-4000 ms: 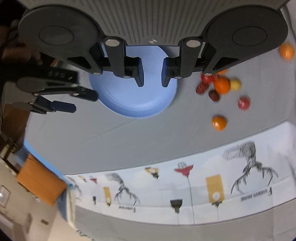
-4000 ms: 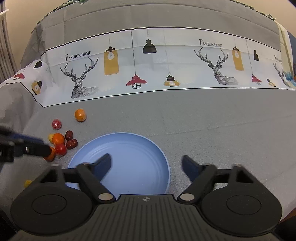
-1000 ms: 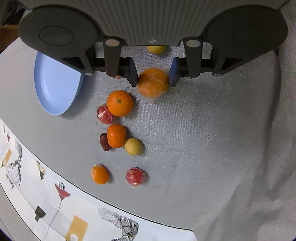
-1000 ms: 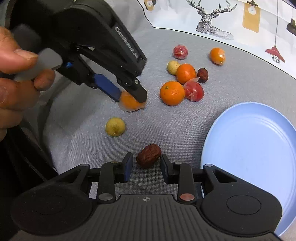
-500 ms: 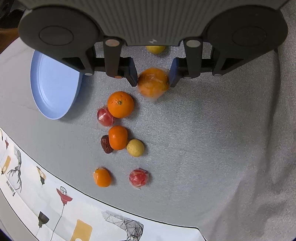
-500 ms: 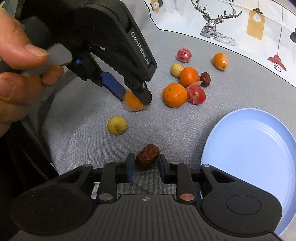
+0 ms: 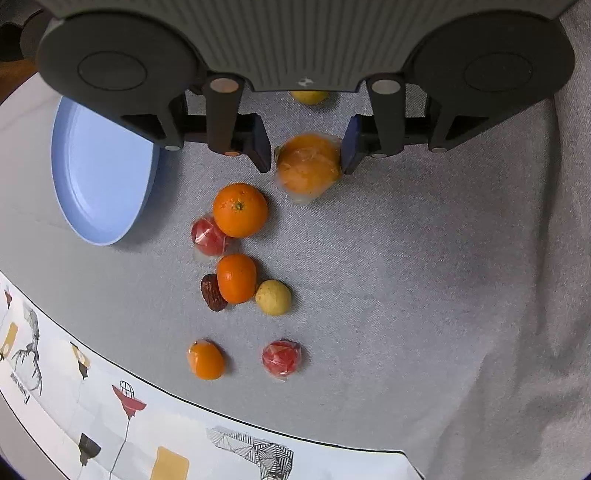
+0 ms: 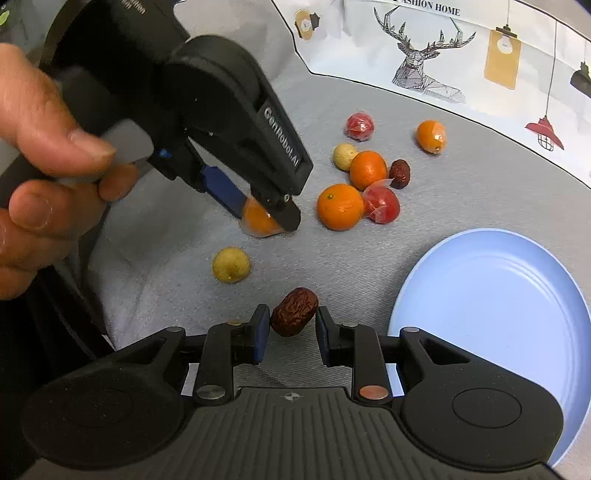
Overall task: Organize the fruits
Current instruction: 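Carry the mandarin with the left tool while the right tool carries the date over the plate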
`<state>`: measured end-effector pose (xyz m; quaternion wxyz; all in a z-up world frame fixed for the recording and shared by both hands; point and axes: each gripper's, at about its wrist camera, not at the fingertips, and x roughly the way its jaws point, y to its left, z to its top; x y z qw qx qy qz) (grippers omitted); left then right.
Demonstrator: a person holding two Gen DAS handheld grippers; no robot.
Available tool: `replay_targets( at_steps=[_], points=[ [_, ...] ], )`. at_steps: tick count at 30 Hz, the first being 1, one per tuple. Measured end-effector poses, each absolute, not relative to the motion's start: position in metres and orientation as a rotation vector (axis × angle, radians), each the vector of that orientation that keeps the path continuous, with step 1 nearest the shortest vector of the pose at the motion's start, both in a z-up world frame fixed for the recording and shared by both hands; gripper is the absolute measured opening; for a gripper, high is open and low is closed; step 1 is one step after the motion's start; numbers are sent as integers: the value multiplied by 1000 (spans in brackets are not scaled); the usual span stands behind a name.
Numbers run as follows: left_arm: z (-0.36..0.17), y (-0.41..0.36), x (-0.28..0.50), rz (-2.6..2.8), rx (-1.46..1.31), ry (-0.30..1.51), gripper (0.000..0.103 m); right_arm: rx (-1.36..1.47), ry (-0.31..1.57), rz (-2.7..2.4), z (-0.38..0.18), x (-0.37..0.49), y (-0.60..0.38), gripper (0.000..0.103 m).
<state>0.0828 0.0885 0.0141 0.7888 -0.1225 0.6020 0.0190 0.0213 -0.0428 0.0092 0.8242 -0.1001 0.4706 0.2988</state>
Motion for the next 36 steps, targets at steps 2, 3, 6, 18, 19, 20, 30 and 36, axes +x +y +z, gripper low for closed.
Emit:
replay_targets(
  at_steps=[2, 3, 6, 18, 19, 20, 30, 36],
  points=[
    [14, 88, 83, 42, -258, 1294, 44, -206, 997, 631, 10, 23, -44, 28],
    [14, 89, 84, 45, -255, 1295, 42, -202, 995, 631, 11, 23, -45, 28],
    [15, 89, 85, 43, -260, 1288, 42, -185, 980, 628, 14, 25, -50, 28],
    [38, 71, 86, -4, -204, 1130, 41, -73, 842, 557, 41, 33, -75, 28],
    [40, 69, 86, -8, -200, 1116, 41, -62, 831, 545, 43, 34, -79, 28],
    [41, 67, 86, -12, -198, 1104, 41, -53, 823, 533, 44, 35, -82, 28],
    [54, 56, 85, -66, -209, 1008, 41, 16, 788, 389, 50, 45, -118, 28],
    [59, 45, 85, -102, -205, 965, 41, 43, 790, 314, 48, 52, -138, 28]
  ],
)
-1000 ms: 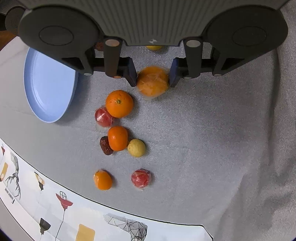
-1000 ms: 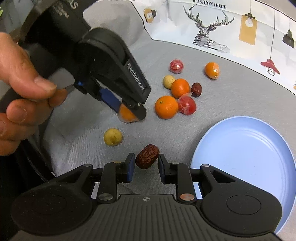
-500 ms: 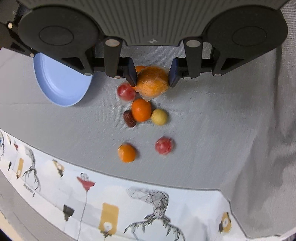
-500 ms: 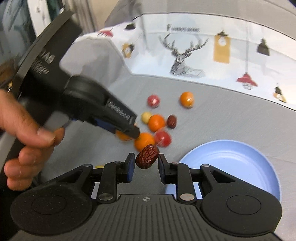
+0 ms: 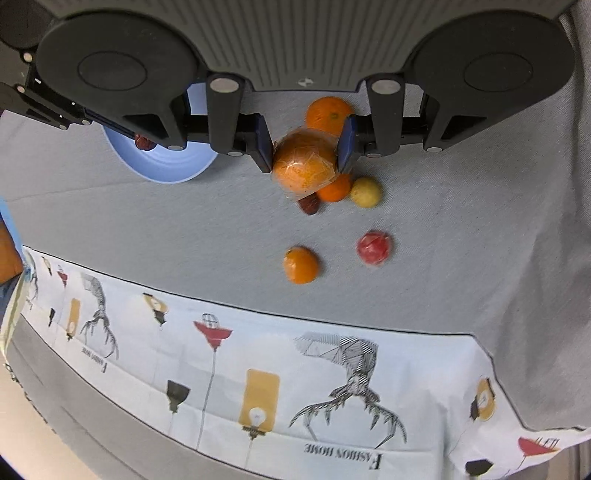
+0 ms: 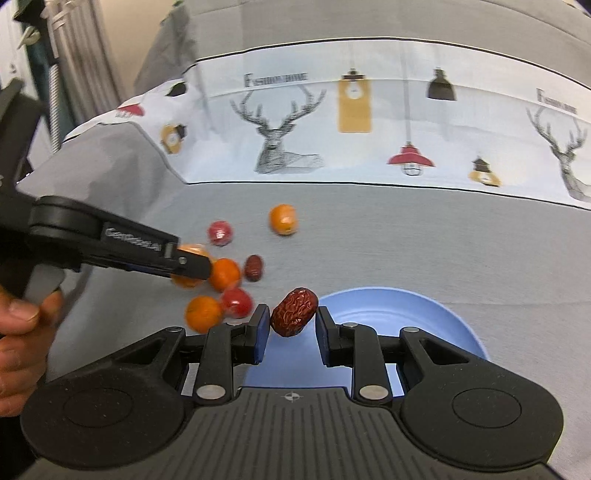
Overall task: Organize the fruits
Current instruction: 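Carry the mandarin with the left tool while the right tool carries the date over the plate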
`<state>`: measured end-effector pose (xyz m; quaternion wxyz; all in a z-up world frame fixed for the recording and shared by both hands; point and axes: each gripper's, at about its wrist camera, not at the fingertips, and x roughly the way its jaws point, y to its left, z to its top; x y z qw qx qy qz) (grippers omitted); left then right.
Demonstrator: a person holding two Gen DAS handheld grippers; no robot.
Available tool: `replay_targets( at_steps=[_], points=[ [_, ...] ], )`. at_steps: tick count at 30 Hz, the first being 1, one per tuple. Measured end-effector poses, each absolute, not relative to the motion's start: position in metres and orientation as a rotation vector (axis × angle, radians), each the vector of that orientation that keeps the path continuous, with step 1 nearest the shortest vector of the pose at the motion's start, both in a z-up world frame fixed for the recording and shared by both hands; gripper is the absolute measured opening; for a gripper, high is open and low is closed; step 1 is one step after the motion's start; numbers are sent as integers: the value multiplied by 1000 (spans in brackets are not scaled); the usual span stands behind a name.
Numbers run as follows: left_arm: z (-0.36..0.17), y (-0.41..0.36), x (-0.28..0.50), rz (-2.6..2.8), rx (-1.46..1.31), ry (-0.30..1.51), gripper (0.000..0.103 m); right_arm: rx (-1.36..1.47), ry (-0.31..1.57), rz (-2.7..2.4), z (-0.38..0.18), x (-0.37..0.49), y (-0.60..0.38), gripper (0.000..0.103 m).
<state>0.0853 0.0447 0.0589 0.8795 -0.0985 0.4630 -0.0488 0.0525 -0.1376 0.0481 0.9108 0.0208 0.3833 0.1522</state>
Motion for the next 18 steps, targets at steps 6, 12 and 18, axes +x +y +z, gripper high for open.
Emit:
replay_targets(
  at_steps=[6, 12, 18],
  points=[
    [58, 32, 87, -146, -202, 959, 41, 61, 782, 239, 49, 54, -155, 28],
    [54, 26, 90, -170, -224, 968, 41, 89, 785, 184, 49, 57, -168, 28],
    [53, 18, 90, -217, -224, 962, 41, 96, 793, 147, 47, 57, -174, 28]
  ],
)
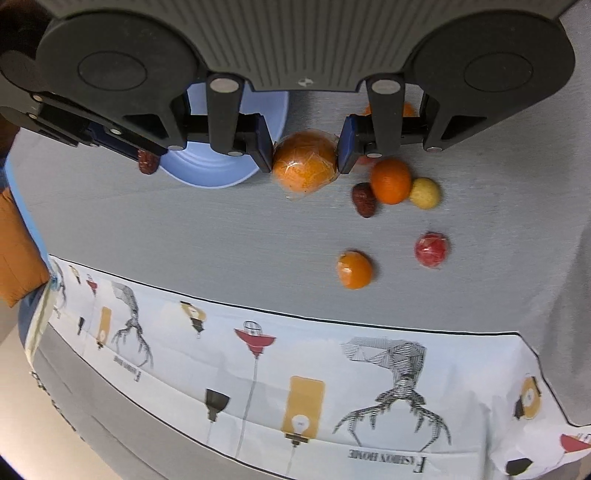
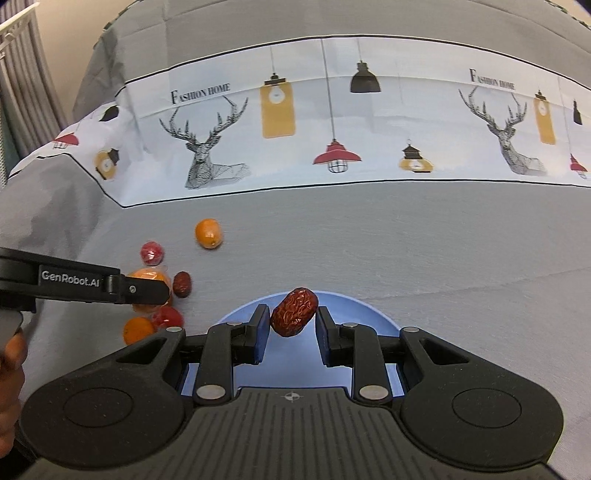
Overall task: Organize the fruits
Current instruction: 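Carry the mandarin with the left tool while the right tool carries the date over the plate, then open the left tool dropping the mandarin while the right tool releases the date into the plate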
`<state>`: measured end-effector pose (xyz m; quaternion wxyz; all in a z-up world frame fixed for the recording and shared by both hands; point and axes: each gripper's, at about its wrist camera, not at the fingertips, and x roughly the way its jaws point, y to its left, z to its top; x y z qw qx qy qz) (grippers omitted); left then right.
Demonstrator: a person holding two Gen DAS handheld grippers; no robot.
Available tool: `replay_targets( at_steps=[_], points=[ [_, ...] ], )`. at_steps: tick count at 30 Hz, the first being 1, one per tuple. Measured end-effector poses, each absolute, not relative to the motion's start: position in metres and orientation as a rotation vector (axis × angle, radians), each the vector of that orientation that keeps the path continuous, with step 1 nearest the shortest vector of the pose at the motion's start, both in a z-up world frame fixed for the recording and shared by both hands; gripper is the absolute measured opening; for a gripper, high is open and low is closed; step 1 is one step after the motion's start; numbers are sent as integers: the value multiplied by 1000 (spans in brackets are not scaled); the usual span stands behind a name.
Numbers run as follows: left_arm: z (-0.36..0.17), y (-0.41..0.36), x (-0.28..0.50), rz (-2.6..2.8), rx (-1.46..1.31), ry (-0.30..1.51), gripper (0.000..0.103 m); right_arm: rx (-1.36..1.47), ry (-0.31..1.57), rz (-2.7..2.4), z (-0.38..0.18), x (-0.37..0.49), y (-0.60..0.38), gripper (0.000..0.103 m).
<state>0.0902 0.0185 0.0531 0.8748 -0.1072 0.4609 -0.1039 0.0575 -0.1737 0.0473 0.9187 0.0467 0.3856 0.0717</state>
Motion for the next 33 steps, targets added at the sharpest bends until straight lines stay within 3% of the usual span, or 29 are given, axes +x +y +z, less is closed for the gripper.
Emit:
replay_targets(
  at_steps=[33],
  points=[
    [44, -46, 71, -520, -6, 950, 41, 130, 827, 35, 42, 63, -190, 28]
  ],
)
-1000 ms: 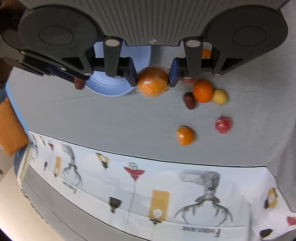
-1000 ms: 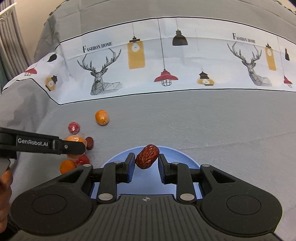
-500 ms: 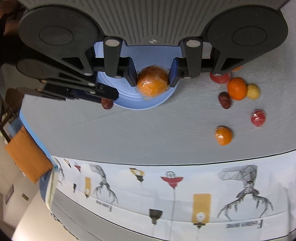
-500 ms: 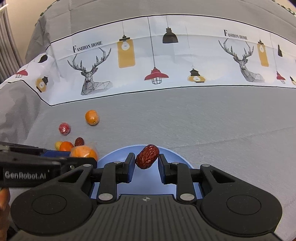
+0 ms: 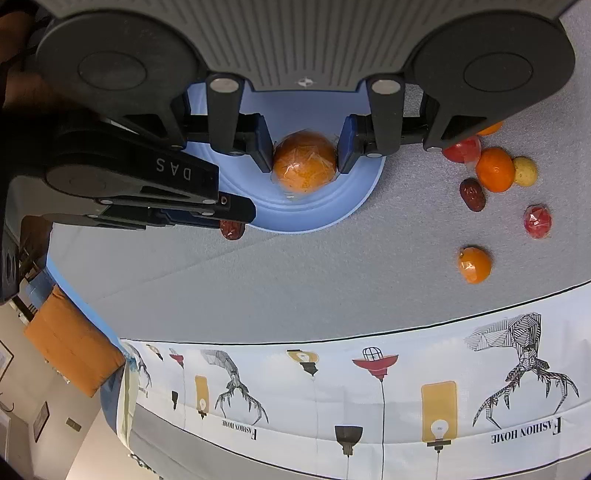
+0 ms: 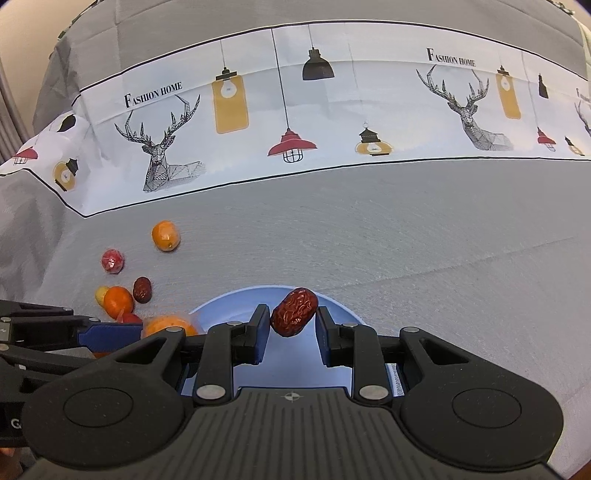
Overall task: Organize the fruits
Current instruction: 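Open the left tool dropping the mandarin while the right tool releases the date into the plate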
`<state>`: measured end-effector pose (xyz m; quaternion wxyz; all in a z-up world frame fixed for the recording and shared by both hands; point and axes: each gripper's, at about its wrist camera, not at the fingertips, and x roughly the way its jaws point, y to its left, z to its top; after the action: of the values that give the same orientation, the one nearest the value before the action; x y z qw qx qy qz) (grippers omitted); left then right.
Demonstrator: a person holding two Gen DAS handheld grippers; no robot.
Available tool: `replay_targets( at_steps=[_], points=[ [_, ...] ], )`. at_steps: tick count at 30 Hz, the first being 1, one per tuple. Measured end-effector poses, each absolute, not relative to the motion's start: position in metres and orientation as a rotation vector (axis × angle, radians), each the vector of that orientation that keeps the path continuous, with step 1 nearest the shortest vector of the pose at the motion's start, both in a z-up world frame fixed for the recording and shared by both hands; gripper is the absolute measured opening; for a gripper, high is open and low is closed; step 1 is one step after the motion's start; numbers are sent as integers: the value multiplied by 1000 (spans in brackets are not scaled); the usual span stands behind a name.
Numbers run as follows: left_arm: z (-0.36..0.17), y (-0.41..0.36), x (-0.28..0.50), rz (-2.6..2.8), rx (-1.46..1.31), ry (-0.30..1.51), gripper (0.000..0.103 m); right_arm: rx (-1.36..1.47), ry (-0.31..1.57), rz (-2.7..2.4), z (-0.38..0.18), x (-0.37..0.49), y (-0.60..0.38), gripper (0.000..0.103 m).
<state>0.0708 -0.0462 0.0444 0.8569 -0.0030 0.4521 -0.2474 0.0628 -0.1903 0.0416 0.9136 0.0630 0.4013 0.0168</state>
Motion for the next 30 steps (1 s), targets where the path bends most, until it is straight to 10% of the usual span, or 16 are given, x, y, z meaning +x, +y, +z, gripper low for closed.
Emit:
replay_targets(
  at_steps=[30],
  points=[
    [38, -53, 69, -558, 36, 958, 41, 128, 823, 14, 40, 62, -189, 28]
  ],
)
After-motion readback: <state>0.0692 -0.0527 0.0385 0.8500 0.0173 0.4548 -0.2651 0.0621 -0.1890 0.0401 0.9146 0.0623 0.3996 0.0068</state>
